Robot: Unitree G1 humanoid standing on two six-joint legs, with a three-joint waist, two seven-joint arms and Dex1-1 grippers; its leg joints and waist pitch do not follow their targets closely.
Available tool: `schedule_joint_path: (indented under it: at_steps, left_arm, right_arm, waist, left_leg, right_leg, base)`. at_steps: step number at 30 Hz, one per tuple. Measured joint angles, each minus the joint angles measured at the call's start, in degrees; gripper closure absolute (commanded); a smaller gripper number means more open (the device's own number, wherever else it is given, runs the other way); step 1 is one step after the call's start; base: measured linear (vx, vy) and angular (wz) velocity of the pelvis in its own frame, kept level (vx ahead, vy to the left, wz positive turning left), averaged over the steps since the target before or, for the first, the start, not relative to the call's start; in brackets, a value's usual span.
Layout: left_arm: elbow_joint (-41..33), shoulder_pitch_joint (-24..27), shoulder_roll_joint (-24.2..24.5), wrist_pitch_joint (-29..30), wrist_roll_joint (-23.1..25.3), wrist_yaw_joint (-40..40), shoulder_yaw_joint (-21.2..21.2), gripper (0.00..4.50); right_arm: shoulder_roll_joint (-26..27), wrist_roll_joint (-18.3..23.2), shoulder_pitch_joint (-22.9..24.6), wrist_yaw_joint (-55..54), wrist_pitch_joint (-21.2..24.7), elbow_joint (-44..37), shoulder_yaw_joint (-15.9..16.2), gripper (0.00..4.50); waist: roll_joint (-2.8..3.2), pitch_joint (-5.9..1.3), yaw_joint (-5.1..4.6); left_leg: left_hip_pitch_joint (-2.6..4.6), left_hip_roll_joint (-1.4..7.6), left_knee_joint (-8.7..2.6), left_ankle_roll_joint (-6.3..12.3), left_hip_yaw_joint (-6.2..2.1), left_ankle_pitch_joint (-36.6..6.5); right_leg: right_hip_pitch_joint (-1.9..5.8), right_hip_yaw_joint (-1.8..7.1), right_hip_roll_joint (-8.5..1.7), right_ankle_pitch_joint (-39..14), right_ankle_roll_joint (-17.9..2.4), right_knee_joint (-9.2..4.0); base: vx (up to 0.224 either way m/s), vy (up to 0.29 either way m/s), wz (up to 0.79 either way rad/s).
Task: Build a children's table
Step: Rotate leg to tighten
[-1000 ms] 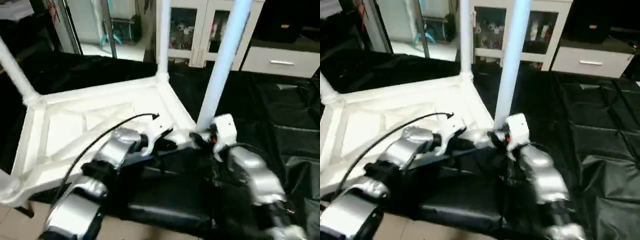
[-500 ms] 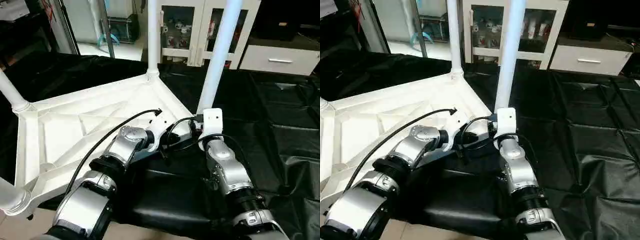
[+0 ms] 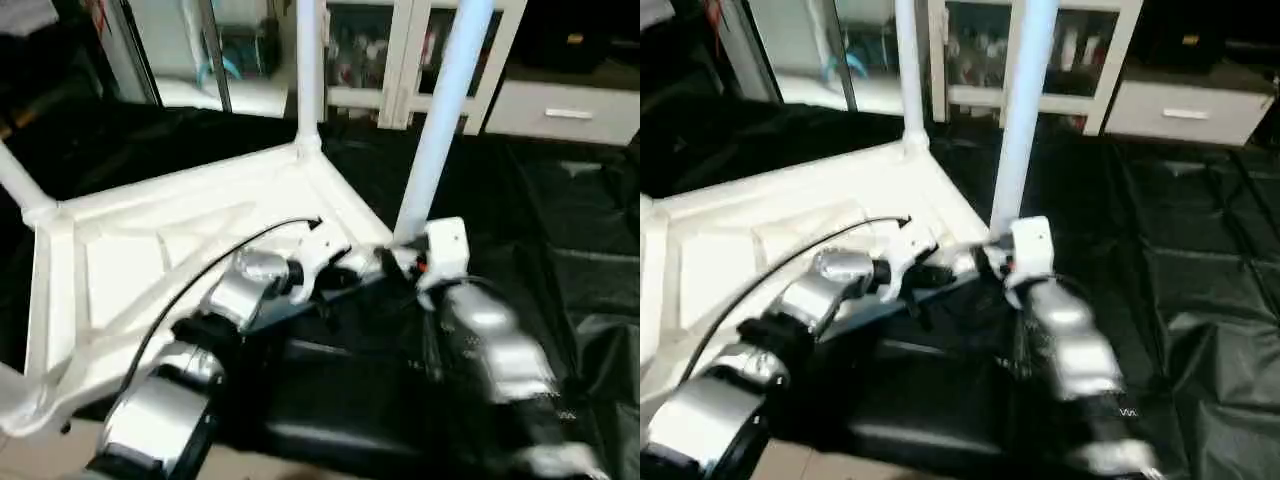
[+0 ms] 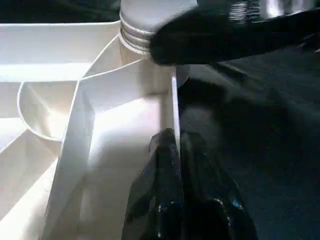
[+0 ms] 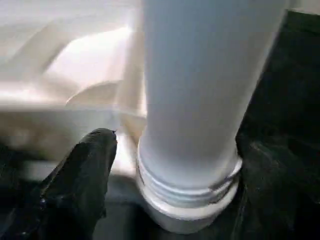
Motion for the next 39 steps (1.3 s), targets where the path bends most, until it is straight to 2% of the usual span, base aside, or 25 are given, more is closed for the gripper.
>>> schedule_joint_path:
  at_steps: [2, 5, 9, 13, 18, 23, 24, 29, 33, 39]
  left_arm:
    - [-2.0, 1.4, 1.1, 0.2, -0.5, -3.1, -0.4, 4.5]
    - [-4.0, 2.5, 2.7, 0.5, -0.6, -7.0, -1.2, 4.5]
    - [-8.8, 4.8, 4.6, 2.1, -2.1, -13.0, -3.0, 4.5]
    - [-12.1, 5.9, 6.9, 3.7, -2.4, -18.0, -4.2, 4.5]
    - [-12.7, 5.9, 7.1, 4.8, -2.3, -19.5, -4.8, 4.5]
    - [-13.4, 5.7, 7.4, 5.6, -2.2, -19.8, -5.6, 4.5]
    - [-13.5, 5.7, 7.4, 5.7, -2.2, -20.0, -5.7, 4.5]
    - [-13.5, 5.7, 7.6, 5.7, -2.1, -20.5, -5.9, 4.5]
    - [-12.8, 5.4, 7.6, 5.5, -2.1, -20.9, -6.1, 4.5]
    - [-12.7, 5.3, 7.0, 5.5, -2.2, -21.0, -6.6, 4.5]
  right_arm:
    - [-4.4, 0.8, 1.3, 7.9, -1.8, -1.4, 1.5, 0.58]
    - [-6.7, 1.7, 1.4, 15.0, -3.7, -1.9, 1.7, 0.58]
    - [-8.6, 3.9, 1.2, 21.7, -4.1, -1.9, 2.2, 0.58]
    - [-12.5, 5.8, 1.1, 28.7, -3.8, -3.0, 3.2, 0.58]
    - [-14.5, 6.5, 1.2, 34.5, -2.7, -3.8, 3.9, 0.58]
    - [-15.7, 6.4, 1.5, 37.6, -2.7, -3.7, 5.1, 0.58]
    - [-15.9, 6.5, 1.5, 38.0, -2.6, -3.7, 5.2, 0.84]
    - [-16.0, 6.4, 1.5, 37.9, -2.6, -3.4, 5.1, 1.2]
    - [-16.3, 6.3, 1.5, 38.0, -2.6, -3.4, 4.9, 1.59]
    - [-18.5, 6.4, 1.5, 40.1, -2.6, -3.4, 4.8, 2.1]
  waist:
    - [-0.02, 0.01, 0.25]
    - [-0.19, 0.05, 0.42]
    - [-0.18, 0.04, 1.63]
    - [-0.13, 0.03, 2.01]
    - [0.12, -0.02, 2.84]
    - [0.53, -0.02, 2.93]
    - [0.57, -0.05, 2.98]
    - [0.62, -0.08, 3.15]
    - [1.0, -0.19, 3.23]
    - [1.0, -0.2, 4.12]
  left_leg:
    - [0.01, 0.02, 0.0, 0.0, 0.01, 0.0]
    - [0.11, 0.06, 0.0, -0.07, 0.02, 0.0]
    - [0.16, 0.06, 0.11, -0.08, 0.04, 0.0]
    - [0.07, 0.05, 0.24, 0.12, 0.17, 0.0]
    - [0.11, 0.07, 0.29, 0.08, 0.16, 0.0]
    - [0.1, 0.07, 0.31, -0.01, 0.15, -0.1]
    - [0.11, 0.07, 0.3, -0.01, 0.15, -0.1]
    - [0.1, 0.08, 0.32, 0.02, 0.14, -0.1]
    - [0.08, 0.07, 0.42, 0.01, 0.13, -0.1]
    - [0.07, 0.08, 0.55, 0.09, 0.13, -0.1]
  right_leg:
    - [0.02, 0.0, 0.0, 0.0, 0.0, 0.0]
    - [0.07, -0.01, 0.03, 0.0, 0.0, 0.08]
    - [0.03, 0.0, -0.01, 0.0, 0.0, 0.08]
    - [-0.02, 0.05, -0.06, 0.0, 0.0, 0.06]
    - [0.02, 0.04, -0.06, 0.0, 0.0, 0.11]
    - [0.05, 0.03, -0.06, 0.0, 0.0, 0.11]
    - [0.05, 0.02, -0.06, 0.0, 0.0, 0.11]
    - [0.05, 0.01, -0.06, 0.0, 0.0, 0.11]
    - [0.07, 0.0, -0.07, 0.0, 0.0, 0.12]
    - [0.09, 0.02, -0.09, 0.0, 0.0, 0.16]
  base:
    - [0.0, 0.0, 0.0]
    - [0.0, 0.0, 0.0]
    - [0.0, 0.0, 0.0]
    - [0.0, 0.0, 0.0]
    - [0.0, 0.0, 0.0]
    - [0.0, 0.0, 0.0]
    - [0.0, 0.0, 0.0]
    - [0.0, 0.0, 0.0]
    - [0.0, 0.0, 0.0]
    - [0.0, 0.0, 0.0]
